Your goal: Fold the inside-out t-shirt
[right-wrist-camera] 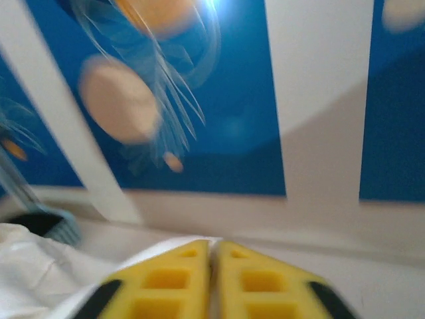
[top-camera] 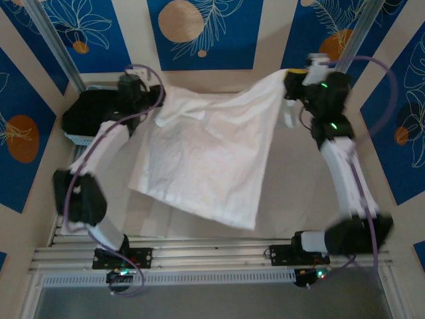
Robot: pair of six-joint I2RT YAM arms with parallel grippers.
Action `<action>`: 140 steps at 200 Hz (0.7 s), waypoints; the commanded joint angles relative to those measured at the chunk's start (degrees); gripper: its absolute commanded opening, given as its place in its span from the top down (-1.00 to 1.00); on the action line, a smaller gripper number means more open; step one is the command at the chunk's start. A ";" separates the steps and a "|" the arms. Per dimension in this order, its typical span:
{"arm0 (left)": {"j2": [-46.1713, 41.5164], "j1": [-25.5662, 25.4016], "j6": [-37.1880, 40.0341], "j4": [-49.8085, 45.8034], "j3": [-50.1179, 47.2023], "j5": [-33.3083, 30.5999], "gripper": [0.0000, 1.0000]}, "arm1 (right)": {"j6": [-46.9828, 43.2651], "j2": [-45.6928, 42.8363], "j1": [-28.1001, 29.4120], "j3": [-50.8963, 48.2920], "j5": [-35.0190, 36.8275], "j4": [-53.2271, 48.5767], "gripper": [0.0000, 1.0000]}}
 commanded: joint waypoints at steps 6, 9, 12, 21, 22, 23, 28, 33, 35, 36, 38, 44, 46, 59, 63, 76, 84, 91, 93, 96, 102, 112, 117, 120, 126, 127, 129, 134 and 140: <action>11.28 0.82 -0.80 -6.85 7.65 -4.31 -0.03 | -3.04 20.62 1.42 11.89 11.74 -11.48 0.19; 12.16 0.83 -0.48 -8.14 8.37 -4.44 -0.07 | -3.01 22.42 1.49 13.65 12.63 -13.71 0.16; 12.86 0.87 -0.11 -9.45 8.85 -4.61 -0.11 | -3.05 23.88 1.53 14.89 13.16 -15.59 0.13; 13.14 1.01 0.95 -11.92 8.44 -5.14 -0.21 | -3.28 25.97 1.77 16.15 13.97 -18.86 0.05; 13.08 0.97 1.04 -12.07 8.27 -5.15 -0.22 | -3.31 26.03 1.83 16.13 13.94 -19.05 0.04; 12.87 0.95 1.17 -12.18 8.09 -5.11 -0.23 | -3.32 26.06 1.86 16.07 13.92 -19.28 0.03; 11.83 0.99 1.83 -12.49 6.50 -5.03 -0.29 | -3.33 25.90 1.97 15.30 13.43 -20.16 0.00; 10.43 1.02 2.17 -12.71 4.63 -4.59 -0.36 | -3.14 25.35 2.11 14.09 12.99 -21.07 -0.03; 9.80 0.98 2.29 -12.84 3.95 -4.42 -0.38 | -3.00 25.00 2.19 13.58 12.85 -21.42 -0.04; 9.47 1.00 2.37 -12.88 3.42 -4.31 -0.39 | -2.90 24.93 2.21 13.30 12.68 -21.65 -0.05; 8.86 1.00 2.37 -13.04 2.68 -4.07 -0.41 | -2.70 24.54 2.30 12.81 12.50 -22.16 -0.06; 6.73 0.99 2.42 -13.65 -0.04 -3.49 -0.45 | -1.55 23.38 2.42 11.23 11.14 -24.08 -0.08; 5.73 0.97 2.40 -13.87 -1.22 -3.38 -0.45 | -1.13 23.03 2.49 10.69 10.32 -24.79 -0.08; -0.58 0.97 1.74 -13.63 -9.86 -2.68 -0.49 | 2.57 20.19 3.33 5.76 4.21 -29.26 -0.11; -2.65 1.01 1.51 -13.02 -12.86 -2.88 -0.51 | 3.28 18.97 3.95 3.18 2.04 -29.51 -0.12; -8.36 1.26 1.22 -10.89 -21.70 -5.82 -0.68 | 5.16 14.66 7.00 -6.21 -2.57 -26.82 -0.17; -10.24 2.25 1.28 -9.60 -25.23 -7.93 -0.76 | 6.26 13.36 9.16 -10.14 -3.90 -25.15 -0.19; -10.34 3.87 0.90 -8.84 -26.65 -8.42 -0.77 | 7.37 13.59 10.77 -11.76 -5.66 -24.16 -0.21; -10.11 4.46 0.77 -8.80 -26.70 -8.30 -0.77 | 7.76 13.82 11.14 -11.93 -6.19 -23.93 -0.21; -9.57 5.34 0.34 -8.69 -26.66 -7.76 -0.77 | 8.43 14.36 11.66 -12.00 -6.89 -23.56 -0.22; -8.02 7.19 -0.28 -8.61 -25.85 -5.82 -0.77 | 9.62 15.61 12.96 -11.77 -7.93 -22.90 -0.26; -4.58 9.39 -0.80 -8.58 -23.52 -2.89 -0.77 | 11.40 18.41 15.42 -10.78 -8.76 -21.99 -0.28; -2.72 10.13 -0.61 -9.09 -21.64 -2.25 -0.77 | 12.03 19.84 16.83 -9.99 -8.58 -22.12 -0.29; -1.44 10.50 -0.33 -9.81 -20.58 -2.04 -0.78 | 12.33 20.74 17.81 -9.47 -8.41 -22.40 -0.29; 1.06 10.96 0.65 -11.30 -17.95 -2.04 -0.78 | 12.69 22.30 19.56 -8.41 -7.78 -23.04 -0.29; 1.46 11.05 0.85 -11.63 -17.46 -2.10 -0.78 | 12.72 22.66 19.87 -8.28 -7.66 -23.21 -0.29; 2.15 11.22 1.17 -12.20 -16.65 -2.35 -0.78 | 12.77 23.07 20.36 -7.99 -7.41 -23.49 -0.29; 4.06 11.64 1.97 -13.83 -14.73 -2.85 -0.77 | 13.00 24.16 21.88 -7.44 -6.58 -24.08 -0.29; 5.97 12.14 2.96 -15.42 -12.66 -3.34 -0.78 | 13.06 25.24 23.45 -7.03 -5.27 -24.60 -0.29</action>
